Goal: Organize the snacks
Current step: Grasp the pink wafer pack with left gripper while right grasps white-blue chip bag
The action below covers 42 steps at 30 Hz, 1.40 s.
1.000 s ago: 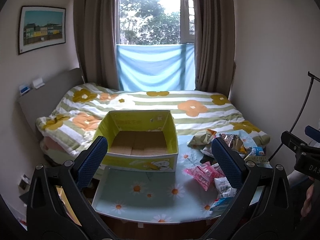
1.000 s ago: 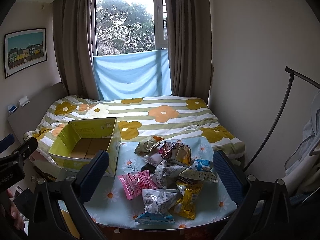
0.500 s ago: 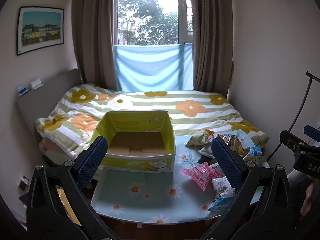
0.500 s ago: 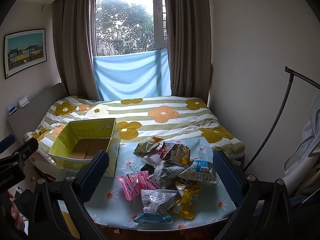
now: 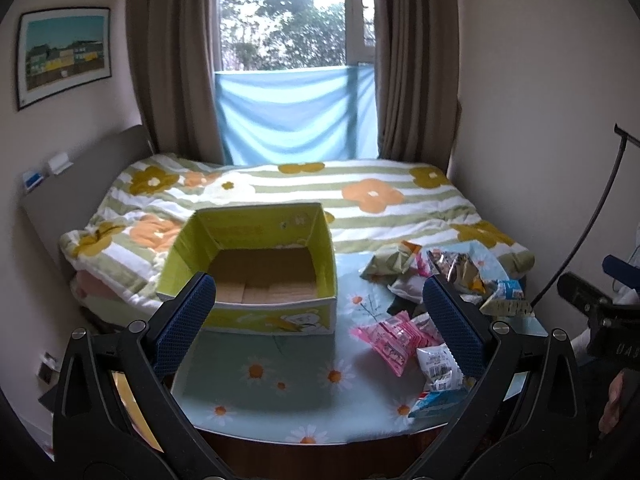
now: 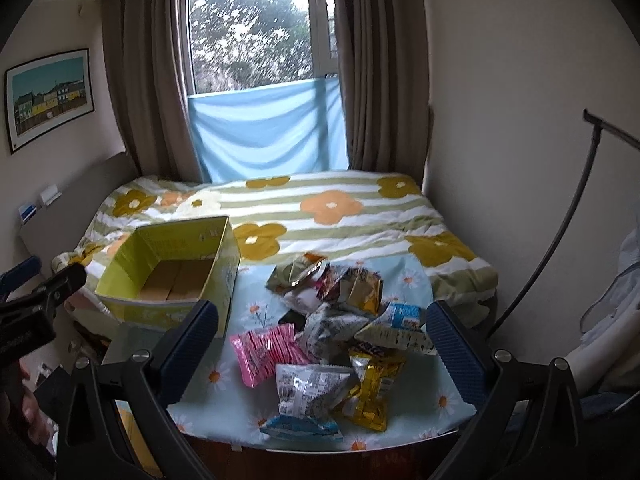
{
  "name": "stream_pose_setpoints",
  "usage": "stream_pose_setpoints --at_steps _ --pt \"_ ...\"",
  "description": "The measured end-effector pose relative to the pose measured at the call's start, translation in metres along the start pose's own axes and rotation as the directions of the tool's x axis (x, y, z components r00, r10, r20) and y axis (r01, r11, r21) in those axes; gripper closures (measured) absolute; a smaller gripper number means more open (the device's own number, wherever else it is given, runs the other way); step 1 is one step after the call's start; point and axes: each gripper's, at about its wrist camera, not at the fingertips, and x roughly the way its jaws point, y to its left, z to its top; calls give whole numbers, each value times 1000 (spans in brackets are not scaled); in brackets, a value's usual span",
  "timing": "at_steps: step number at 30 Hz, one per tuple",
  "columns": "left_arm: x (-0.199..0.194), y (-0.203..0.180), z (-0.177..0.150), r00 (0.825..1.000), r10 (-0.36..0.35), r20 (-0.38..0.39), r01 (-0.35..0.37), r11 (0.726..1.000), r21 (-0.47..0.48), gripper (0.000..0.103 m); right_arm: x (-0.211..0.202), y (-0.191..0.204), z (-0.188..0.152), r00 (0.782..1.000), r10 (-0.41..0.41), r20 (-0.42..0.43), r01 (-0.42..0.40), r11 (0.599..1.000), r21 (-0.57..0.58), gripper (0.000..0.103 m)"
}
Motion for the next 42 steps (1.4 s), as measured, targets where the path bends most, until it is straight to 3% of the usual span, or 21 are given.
stream_pose_setpoints --at_steps 7,10,16,19,28,33,34,35,36,39,42 --pt "41 -32 -10 994 -54 -96 66 990 125 0 41 -17 -30 990 71 -125 -68 997 24 0" --pt "69 -46 -16 979 -105 -176 138 972 191 0 61 -19 -45 978 85 -189 -75 996 57 0" --pt "131 -71 -31 928 -203 -312 296 910 289 0 96 -17 -77 955 88 -283 -52 990 130 0" --pt "168 -85 -40 884 -243 -399 383 866 322 0 112 -9 -90 945 67 -320 -23 990 141 0" --pt "243 -109 -76 779 -271 -566 539 749 384 0 153 19 -112 915 -15 -403 70 990 122 0" --pt "271 -118 -94 737 -265 -621 586 708 394 1 172 25 -120 899 -52 -435 115 986 120 8" --pt "273 -118 -95 737 -262 -624 588 704 399 1 176 26 -122 894 -61 -444 125 986 114 11" --pt "274 -121 -97 747 -256 -613 586 688 427 1 180 27 -124 889 -65 -453 128 986 110 16" --pt "276 -125 -100 743 -255 -619 597 672 439 1 182 28 -126 885 -66 -461 130 986 107 18" --pt "289 -128 -106 707 -263 -657 626 666 407 1 194 31 -135 865 -81 -496 145 985 92 29" --pt "301 -126 -107 689 -267 -673 635 670 384 6 197 32 -139 859 -118 -498 173 983 66 32"
